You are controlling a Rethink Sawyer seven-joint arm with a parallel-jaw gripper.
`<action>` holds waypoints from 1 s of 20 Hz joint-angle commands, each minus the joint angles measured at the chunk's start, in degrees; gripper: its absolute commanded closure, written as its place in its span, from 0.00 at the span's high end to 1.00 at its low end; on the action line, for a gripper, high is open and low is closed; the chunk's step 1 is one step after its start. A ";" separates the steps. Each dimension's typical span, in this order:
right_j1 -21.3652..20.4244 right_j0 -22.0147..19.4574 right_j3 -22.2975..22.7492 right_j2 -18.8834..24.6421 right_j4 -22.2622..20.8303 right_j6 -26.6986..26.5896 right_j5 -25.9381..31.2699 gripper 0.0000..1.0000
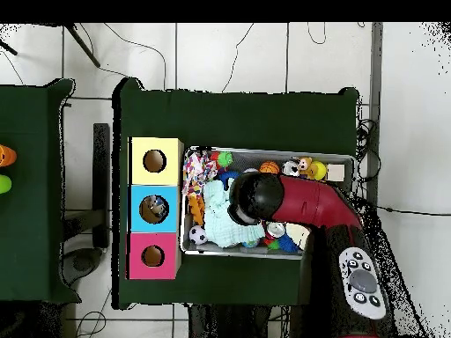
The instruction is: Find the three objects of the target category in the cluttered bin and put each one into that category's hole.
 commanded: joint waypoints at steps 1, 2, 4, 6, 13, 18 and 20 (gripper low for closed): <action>-5.07 0.45 4.34 4.62 3.16 -0.72 6.64 0.00; -3.88 1.17 3.55 4.40 2.80 0.12 6.14 0.00; -0.24 2.95 1.76 3.58 1.73 2.83 3.60 0.00; 4.57 4.20 -0.66 3.00 0.93 4.99 0.80 0.00; 14.78 11.60 -8.97 -4.54 -7.72 8.25 -3.79 0.00; 14.85 12.27 -6.96 -6.43 -7.86 8.14 -8.64 0.00; 14.72 10.52 -6.86 -5.34 -7.56 4.93 -9.43 0.00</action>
